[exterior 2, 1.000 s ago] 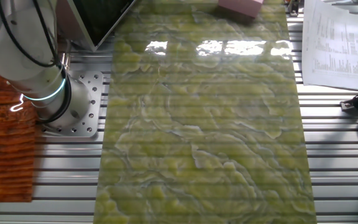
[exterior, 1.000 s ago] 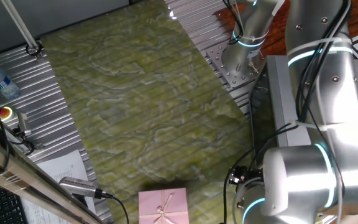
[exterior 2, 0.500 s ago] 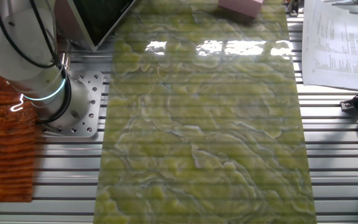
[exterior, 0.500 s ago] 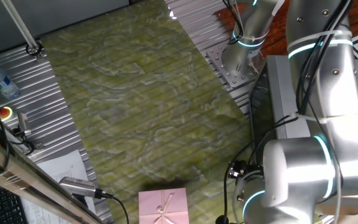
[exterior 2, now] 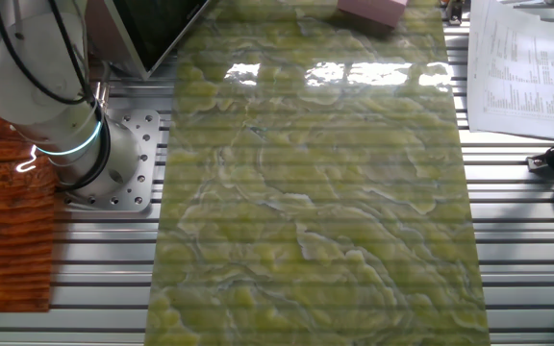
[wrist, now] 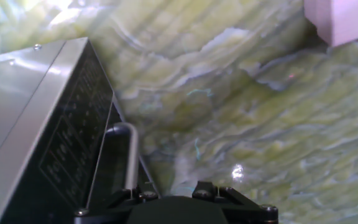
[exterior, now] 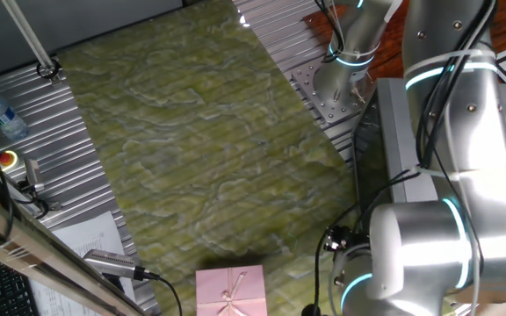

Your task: Open the microwave door

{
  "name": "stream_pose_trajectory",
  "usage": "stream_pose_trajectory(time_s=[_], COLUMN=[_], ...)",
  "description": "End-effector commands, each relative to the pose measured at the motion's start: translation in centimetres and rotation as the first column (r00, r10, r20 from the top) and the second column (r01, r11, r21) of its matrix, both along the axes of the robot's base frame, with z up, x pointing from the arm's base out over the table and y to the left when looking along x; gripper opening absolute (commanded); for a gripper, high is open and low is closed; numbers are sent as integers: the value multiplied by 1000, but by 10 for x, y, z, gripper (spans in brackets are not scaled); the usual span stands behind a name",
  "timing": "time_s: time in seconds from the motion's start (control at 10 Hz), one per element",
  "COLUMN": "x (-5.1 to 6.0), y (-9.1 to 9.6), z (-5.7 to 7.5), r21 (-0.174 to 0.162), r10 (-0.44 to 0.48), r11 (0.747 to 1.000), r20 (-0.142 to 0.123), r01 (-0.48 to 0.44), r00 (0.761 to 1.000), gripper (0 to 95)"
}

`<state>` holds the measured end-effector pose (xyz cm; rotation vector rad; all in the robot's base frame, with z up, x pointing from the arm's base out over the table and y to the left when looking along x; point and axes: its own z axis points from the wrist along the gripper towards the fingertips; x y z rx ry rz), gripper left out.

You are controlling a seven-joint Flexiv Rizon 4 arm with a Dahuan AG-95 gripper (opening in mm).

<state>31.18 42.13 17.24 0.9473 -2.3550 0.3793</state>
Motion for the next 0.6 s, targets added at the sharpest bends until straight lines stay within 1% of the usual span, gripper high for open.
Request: stream_pose_trajectory(time_s=[0.1, 0.3, 0.4, 0.5, 0.6], x=[-1, -1, -2, -2, -1], y=[-6, -7, -8, -10, -11], z=[3, 4, 4, 3, 2], r21=[-28, -41, -55, -61, -66], r10=[-49, -68, -91, -103, -104], r11=[998, 997, 994, 992, 992], r20=[33, 50, 67, 82, 82], r01=[50, 70, 95, 108, 109], r00=[998, 996, 994, 991, 991], gripper=[380, 380, 380, 380, 380])
